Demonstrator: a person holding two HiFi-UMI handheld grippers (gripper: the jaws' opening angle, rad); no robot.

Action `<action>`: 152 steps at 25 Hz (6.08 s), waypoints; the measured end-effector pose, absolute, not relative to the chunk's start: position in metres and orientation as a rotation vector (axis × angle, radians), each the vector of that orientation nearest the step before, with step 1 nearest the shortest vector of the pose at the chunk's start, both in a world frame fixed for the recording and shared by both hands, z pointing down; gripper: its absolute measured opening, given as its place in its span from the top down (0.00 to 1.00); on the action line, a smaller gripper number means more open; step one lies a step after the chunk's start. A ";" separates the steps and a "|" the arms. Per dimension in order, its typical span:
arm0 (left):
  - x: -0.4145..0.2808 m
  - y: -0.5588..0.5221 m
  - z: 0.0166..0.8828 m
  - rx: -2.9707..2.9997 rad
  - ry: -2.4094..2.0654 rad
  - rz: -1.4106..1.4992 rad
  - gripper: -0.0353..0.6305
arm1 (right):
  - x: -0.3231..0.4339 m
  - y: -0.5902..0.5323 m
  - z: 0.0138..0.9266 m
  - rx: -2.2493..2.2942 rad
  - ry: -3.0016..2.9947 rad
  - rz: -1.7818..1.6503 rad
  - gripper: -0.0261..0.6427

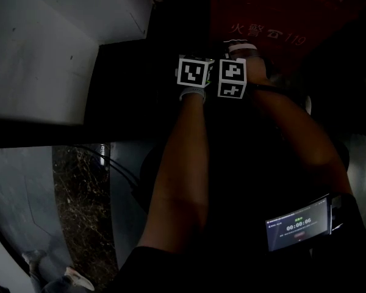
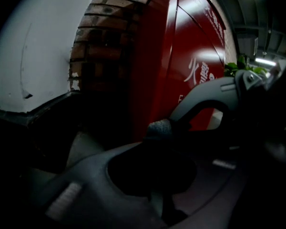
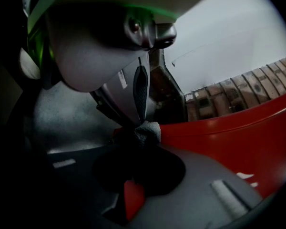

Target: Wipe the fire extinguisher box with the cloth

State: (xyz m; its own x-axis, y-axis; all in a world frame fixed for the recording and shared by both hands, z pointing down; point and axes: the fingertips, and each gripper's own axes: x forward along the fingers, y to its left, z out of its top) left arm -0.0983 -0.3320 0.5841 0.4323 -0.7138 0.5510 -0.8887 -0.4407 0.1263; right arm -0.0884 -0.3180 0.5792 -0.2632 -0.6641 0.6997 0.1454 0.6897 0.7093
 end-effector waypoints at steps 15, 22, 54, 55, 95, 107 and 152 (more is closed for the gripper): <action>-0.098 -0.325 0.621 2.152 -1.253 0.652 0.94 | -0.082 -0.314 0.630 0.361 -1.679 -0.715 0.91; -0.054 -0.318 0.528 2.366 -1.182 0.445 0.94 | -0.064 -0.297 0.565 0.442 -1.739 -0.770 0.91; -0.032 -0.301 0.315 2.679 -1.385 0.132 0.94 | -0.018 -0.324 0.176 0.904 -1.478 -1.364 0.91; -0.035 -0.303 0.319 2.671 -1.384 0.126 0.94 | -0.018 -0.324 0.183 0.896 -1.479 -1.358 0.91; -0.008 -0.327 0.507 2.429 -1.198 0.498 0.94 | -0.008 -0.323 0.509 0.624 -1.663 -0.903 0.91; 0.001 -0.324 0.589 2.317 -1.085 0.683 0.94 | -0.003 -0.321 0.594 0.567 -1.676 -0.804 0.91; 0.030 -0.280 0.288 2.851 -1.383 0.153 0.94 | 0.055 -0.321 0.154 1.083 -1.431 -1.368 0.91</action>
State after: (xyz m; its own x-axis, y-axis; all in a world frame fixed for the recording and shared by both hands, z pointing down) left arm 0.0297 -0.2800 0.2882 0.6152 -0.7850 0.0729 -0.7820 -0.6194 -0.0702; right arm 0.0553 -0.3214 0.1541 -0.2567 -0.9664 0.0158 -0.0277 0.0237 0.9993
